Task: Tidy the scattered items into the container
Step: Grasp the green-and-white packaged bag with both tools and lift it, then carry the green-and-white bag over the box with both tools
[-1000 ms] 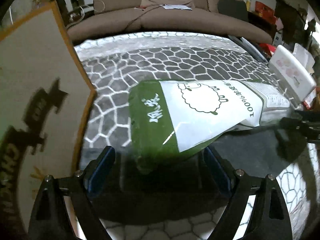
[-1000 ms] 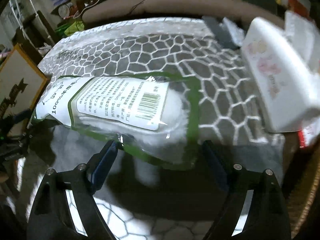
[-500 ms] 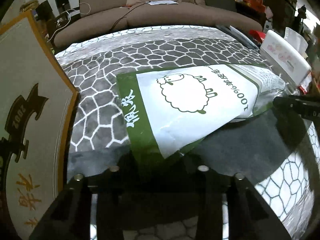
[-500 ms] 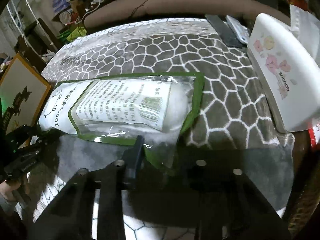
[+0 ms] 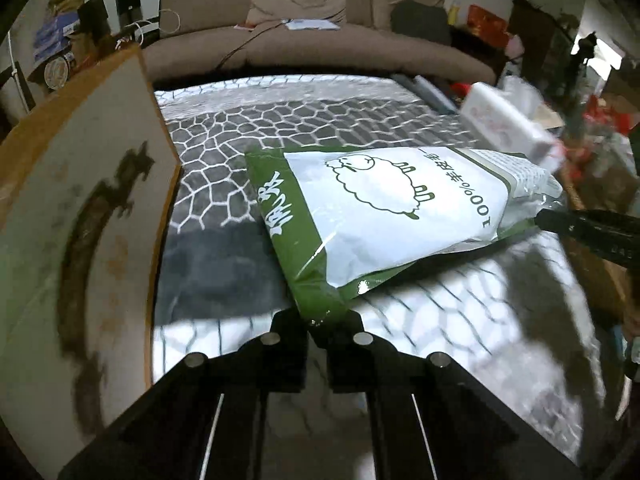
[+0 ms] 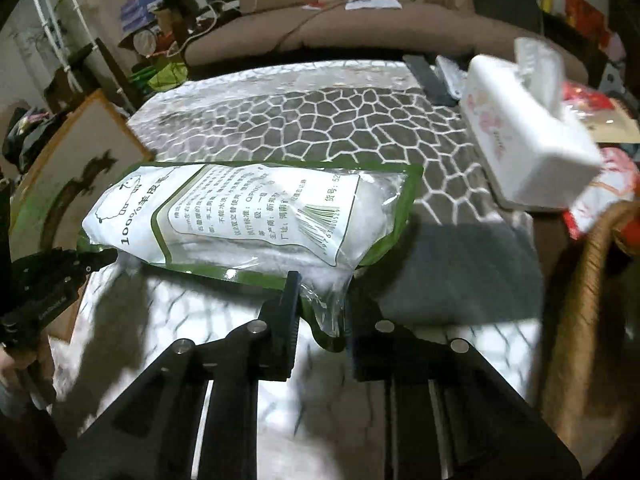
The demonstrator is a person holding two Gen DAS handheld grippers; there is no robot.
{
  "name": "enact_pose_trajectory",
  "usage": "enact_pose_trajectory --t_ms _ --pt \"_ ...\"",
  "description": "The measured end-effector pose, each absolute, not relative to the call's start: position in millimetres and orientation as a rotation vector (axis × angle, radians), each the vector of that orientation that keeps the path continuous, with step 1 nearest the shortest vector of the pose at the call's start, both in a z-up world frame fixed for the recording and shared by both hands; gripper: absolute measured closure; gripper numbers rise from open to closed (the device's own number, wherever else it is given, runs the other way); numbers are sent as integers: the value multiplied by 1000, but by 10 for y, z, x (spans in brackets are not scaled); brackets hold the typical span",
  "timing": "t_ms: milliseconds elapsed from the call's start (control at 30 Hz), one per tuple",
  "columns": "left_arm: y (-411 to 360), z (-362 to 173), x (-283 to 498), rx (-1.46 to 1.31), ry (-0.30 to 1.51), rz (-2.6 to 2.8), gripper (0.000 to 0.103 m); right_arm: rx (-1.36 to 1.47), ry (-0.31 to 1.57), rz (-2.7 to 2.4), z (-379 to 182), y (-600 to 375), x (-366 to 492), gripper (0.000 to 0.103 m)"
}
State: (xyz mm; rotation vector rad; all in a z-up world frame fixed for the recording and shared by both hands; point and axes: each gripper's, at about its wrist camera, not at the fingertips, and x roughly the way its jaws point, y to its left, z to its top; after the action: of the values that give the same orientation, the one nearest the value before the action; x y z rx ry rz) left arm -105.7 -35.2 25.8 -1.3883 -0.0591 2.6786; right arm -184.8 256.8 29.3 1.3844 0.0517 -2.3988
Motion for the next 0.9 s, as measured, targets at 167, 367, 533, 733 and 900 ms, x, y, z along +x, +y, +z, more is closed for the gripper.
enact_pose_trajectory --t_ms 167,367,533,733,900 --pt "-337 792 -411 -1256 -60 2682 97 1289 88 -2433 821 2633 -1328 85" --pt "-506 1428 98 -1106 -79 2726 97 1140 92 -2480 1519 2529 -912 87" --pt "-914 1728 376 -1038 -148 2790 97 1027 134 -2482 2040 2111 -743 87" --pt "-1653 1974 620 -966 -289 2939 97 952 166 -2408 2490 1225 -854 87" --pt "-2127 1886 698 -927 -462 3018 97 944 244 -2373 2608 316 -1074 87"
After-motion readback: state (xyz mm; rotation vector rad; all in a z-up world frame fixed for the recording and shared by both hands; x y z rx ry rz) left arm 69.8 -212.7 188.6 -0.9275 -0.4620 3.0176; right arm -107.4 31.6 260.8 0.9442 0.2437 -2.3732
